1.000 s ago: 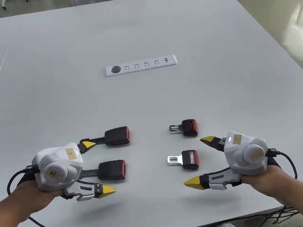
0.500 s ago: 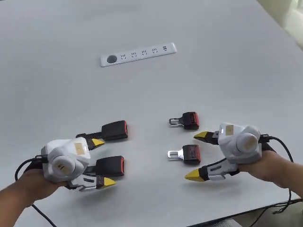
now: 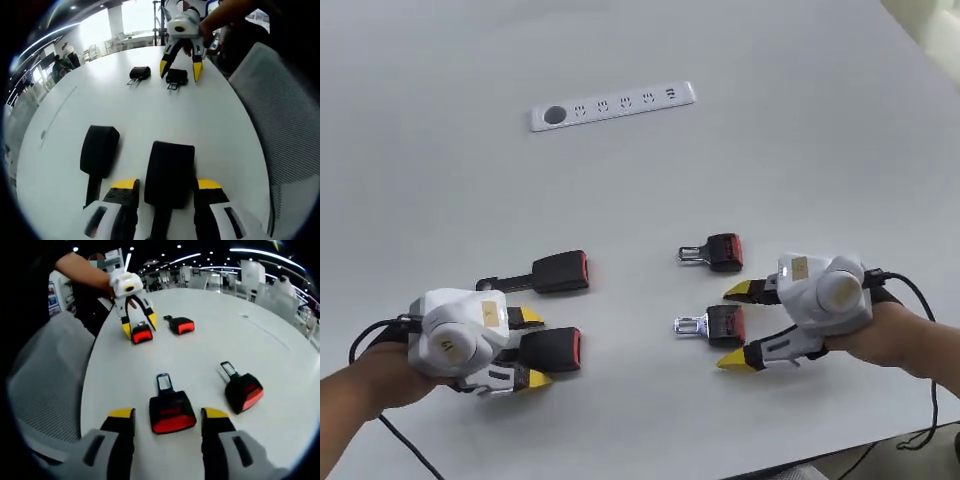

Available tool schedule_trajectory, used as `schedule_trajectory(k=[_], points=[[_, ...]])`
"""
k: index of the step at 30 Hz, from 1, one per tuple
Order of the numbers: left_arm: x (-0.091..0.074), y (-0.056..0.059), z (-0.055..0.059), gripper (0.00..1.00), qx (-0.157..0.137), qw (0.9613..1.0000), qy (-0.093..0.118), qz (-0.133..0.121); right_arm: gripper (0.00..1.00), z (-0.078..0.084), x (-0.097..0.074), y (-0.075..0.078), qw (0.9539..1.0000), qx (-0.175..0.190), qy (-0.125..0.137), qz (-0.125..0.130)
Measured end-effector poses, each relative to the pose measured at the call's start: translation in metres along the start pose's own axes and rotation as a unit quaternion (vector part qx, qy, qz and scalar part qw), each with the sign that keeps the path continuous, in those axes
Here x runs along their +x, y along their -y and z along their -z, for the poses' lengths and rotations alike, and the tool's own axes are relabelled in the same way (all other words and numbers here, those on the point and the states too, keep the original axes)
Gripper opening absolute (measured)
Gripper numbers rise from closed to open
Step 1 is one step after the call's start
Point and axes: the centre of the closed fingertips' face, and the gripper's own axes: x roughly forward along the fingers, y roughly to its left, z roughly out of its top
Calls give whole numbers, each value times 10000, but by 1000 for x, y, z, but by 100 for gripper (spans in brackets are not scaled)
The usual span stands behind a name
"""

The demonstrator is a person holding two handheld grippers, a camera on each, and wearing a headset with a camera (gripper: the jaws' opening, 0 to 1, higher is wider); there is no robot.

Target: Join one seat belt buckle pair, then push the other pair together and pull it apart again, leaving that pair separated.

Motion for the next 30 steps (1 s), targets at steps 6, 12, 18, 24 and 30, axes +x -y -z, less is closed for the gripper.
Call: schedule_trajectory(k=[6, 12, 18, 24, 30], points=[[0, 0, -2, 36, 96, 9999, -63, 114, 45, 3, -1, 0, 9994, -246, -209, -140], [2, 0, -1, 35, 161, 9997, -93, 136, 36, 6, -2, 4, 9970, -644, -373, -206], [2, 0, -1, 35, 292, 9992, -206, 183, 35, 5, -2, 5, 9946, -901, -393, -337], [2, 1, 0, 35, 305, 9990, -258, 205, 34, 5, -1, 4, 9927, -1034, -392, -484], [1, 1, 1, 35, 278, 9990, -293, 208, 34, 2, 1, 2, 9931, -1007, -267, -543]])
